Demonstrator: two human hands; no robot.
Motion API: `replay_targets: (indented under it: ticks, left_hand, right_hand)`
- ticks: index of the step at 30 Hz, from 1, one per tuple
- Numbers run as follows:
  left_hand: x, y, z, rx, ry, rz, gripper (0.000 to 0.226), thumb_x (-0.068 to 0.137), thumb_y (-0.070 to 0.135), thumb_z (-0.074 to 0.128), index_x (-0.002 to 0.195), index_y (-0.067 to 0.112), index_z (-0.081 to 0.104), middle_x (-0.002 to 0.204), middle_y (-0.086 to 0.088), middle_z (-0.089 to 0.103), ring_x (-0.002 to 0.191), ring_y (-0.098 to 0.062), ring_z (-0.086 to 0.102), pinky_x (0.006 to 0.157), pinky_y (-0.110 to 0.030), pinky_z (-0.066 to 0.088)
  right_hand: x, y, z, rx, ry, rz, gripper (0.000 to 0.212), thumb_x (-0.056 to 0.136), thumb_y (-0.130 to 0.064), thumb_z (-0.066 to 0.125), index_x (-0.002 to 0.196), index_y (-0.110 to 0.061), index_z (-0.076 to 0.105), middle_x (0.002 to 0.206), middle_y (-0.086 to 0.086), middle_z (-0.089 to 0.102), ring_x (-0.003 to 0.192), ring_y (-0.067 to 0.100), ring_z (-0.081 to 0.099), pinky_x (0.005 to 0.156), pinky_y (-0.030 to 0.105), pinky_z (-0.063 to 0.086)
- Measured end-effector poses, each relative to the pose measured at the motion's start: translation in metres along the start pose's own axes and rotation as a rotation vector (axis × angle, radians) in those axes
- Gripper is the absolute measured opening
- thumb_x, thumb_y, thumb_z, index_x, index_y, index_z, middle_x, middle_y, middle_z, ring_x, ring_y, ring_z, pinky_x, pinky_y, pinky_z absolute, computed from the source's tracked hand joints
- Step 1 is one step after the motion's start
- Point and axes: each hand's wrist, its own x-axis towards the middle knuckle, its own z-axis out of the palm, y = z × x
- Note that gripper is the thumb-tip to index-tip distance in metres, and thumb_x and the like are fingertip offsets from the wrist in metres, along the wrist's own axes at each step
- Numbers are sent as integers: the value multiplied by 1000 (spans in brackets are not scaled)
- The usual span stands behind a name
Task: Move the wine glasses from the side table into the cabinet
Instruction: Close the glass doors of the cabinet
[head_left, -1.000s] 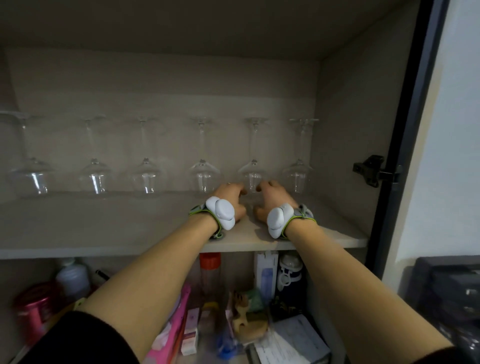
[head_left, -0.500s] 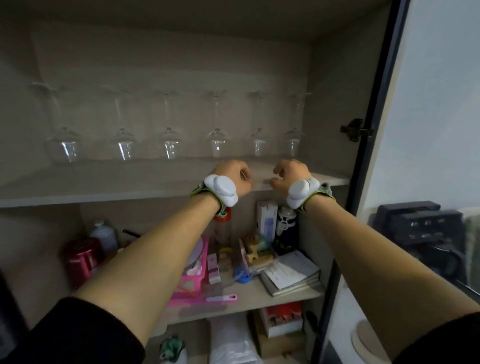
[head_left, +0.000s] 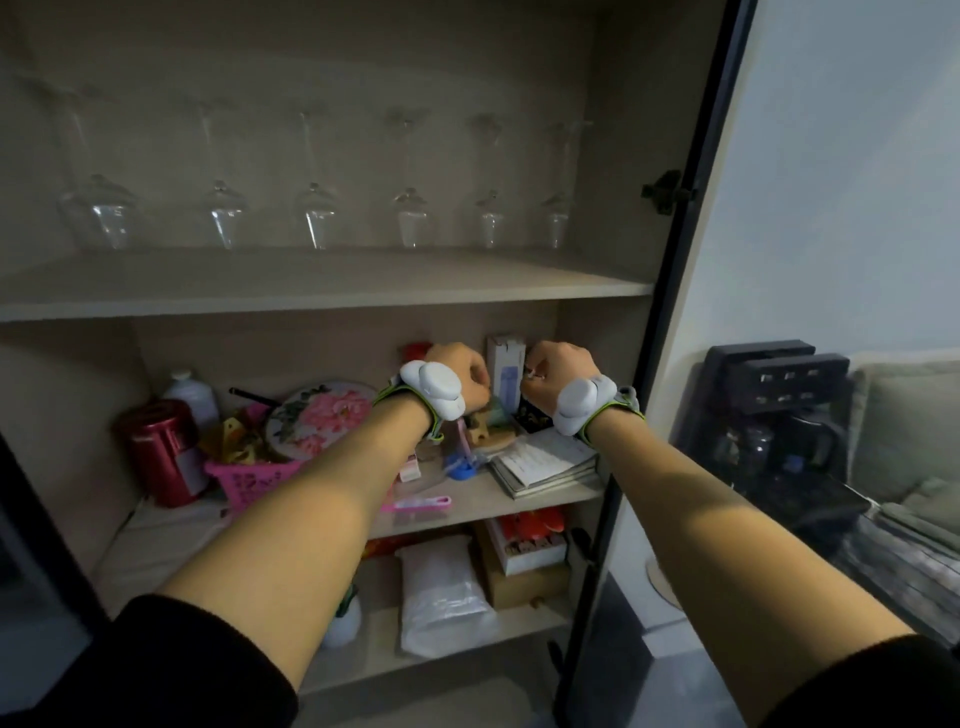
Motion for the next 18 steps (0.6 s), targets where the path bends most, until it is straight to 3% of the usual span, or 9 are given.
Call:
replay_targets:
  ticks: [4, 6, 9, 11, 14, 18]
  left_hand:
    - [-16, 5, 52, 20, -154, -18, 18, 83, 17, 64, 96, 13, 76, 105, -5, 73, 97, -25, 67, 81, -29, 54]
    - [-27, 5, 80, 37, -211, -17, 19, 85, 17, 62, 98, 13, 76, 111, -5, 71, 101, -27, 65, 85, -30, 52]
    - [-48, 11, 128, 34, -289, -10, 17, 86, 14, 62, 95, 10, 75, 109, -7, 71, 101, -28, 64, 77, -24, 47]
    - [-59, 12, 150, 48, -341, -27, 13, 84, 16, 64, 91, 16, 75, 105, -5, 72, 99, -25, 65, 75, -22, 46]
    - [-73, 15, 185, 58, -444, -43, 13, 84, 20, 64, 92, 17, 74, 106, -5, 72, 99, -26, 66, 81, -28, 51]
    - [-100, 27, 230, 81, -588, -23, 24, 90, 16, 57, 107, 12, 73, 119, -6, 68, 109, -27, 62, 88, -27, 48]
  right_hand:
    - [-33, 37, 33, 20, -116, 80, 31, 85, -18, 61, 111, -3, 65, 113, 16, 66, 102, 34, 62, 84, 39, 54]
    - [-53, 55, 52, 31, -162, 105, 35, 86, -21, 61, 119, -7, 62, 120, 14, 63, 108, 32, 59, 86, 35, 51]
    - [-84, 86, 77, 56, -239, 156, 37, 85, -21, 63, 121, -10, 61, 122, 10, 63, 114, 28, 58, 85, 28, 47]
    - [-101, 98, 88, 35, -266, 185, 34, 79, -18, 66, 112, -8, 64, 114, 10, 67, 108, 29, 61, 84, 30, 51]
    - [-131, 117, 100, 11, -297, 214, 27, 82, -18, 61, 104, -4, 66, 106, 13, 68, 100, 31, 63, 76, 35, 51]
    - [-179, 148, 113, 39, -372, 294, 26, 86, -19, 58, 108, -7, 66, 108, 10, 66, 103, 31, 61, 71, 27, 41]
